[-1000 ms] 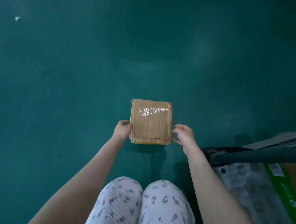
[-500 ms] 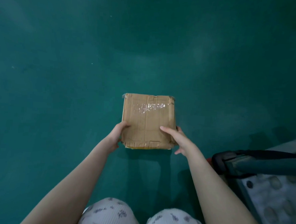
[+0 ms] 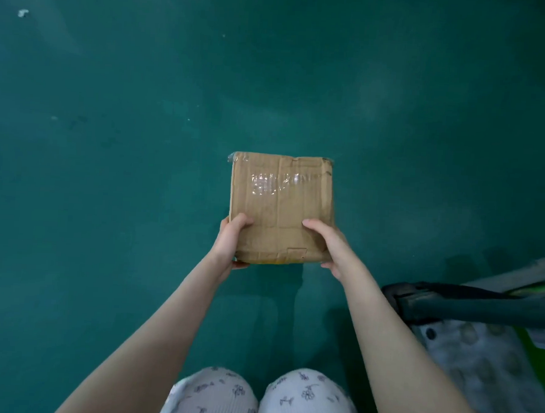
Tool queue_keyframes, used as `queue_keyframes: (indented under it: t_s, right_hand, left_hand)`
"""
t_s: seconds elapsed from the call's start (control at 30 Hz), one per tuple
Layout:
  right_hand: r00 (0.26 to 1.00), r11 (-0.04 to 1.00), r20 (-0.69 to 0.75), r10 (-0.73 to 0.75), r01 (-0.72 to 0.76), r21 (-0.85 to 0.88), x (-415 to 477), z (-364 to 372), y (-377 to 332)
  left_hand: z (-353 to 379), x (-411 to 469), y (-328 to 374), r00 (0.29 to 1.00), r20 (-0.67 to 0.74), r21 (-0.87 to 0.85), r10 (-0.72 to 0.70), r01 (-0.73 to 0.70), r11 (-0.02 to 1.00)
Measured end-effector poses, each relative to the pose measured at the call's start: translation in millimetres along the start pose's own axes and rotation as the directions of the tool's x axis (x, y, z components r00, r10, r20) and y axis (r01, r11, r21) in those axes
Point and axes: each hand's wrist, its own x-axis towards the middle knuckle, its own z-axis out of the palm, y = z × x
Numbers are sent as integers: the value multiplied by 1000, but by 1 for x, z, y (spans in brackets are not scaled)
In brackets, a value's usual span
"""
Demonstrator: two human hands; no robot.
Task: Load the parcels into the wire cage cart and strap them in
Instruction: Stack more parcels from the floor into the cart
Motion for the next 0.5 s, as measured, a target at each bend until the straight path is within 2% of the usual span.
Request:
queue_keyframes:
  t_s: [0.2,0.5]
  right_hand:
    - [998,1000,60,-18,19,-8,-100,4,-63]
    - [991,998,123,-57,52,44,-268,1,-161]
  left_hand:
    - [-14,-106,57,999,-32,-58,16,-17,998]
    - [-24,-277,177,994,-88,-6,63,-64,998]
